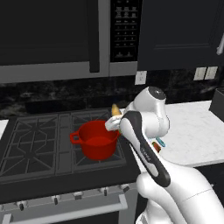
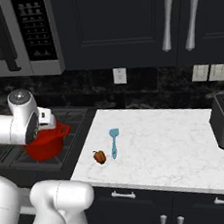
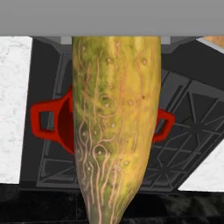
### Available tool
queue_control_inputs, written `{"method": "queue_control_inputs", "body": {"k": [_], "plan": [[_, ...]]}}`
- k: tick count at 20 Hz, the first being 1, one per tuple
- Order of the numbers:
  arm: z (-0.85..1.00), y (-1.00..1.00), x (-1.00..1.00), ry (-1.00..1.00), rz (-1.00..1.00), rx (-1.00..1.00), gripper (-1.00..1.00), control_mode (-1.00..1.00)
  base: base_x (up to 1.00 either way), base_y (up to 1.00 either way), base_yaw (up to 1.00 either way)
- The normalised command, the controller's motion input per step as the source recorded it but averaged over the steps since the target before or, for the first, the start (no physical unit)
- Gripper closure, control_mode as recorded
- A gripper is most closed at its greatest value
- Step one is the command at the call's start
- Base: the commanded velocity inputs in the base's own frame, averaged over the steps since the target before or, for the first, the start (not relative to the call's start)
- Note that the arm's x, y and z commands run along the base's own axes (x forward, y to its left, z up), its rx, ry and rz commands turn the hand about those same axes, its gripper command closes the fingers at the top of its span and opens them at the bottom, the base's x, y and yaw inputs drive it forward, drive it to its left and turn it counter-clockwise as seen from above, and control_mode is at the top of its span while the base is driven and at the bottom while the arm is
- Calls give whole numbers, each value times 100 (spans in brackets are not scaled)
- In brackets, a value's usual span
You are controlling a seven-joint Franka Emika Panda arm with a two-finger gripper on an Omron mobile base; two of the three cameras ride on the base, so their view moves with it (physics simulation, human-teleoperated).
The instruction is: Put the bell pepper and cucumber in the pot. Retrieve the spatula and lightly stir the vegetables in the pot.
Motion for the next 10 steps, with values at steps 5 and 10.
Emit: {"method": "queue_control_inputs", "body": {"k": [5, 10], "plan": [[-34, 39, 5, 0, 3, 0, 100, -100, 0, 0, 0], [-34, 2, 12, 0, 0, 0, 100, -100, 0, 0, 0]]}}
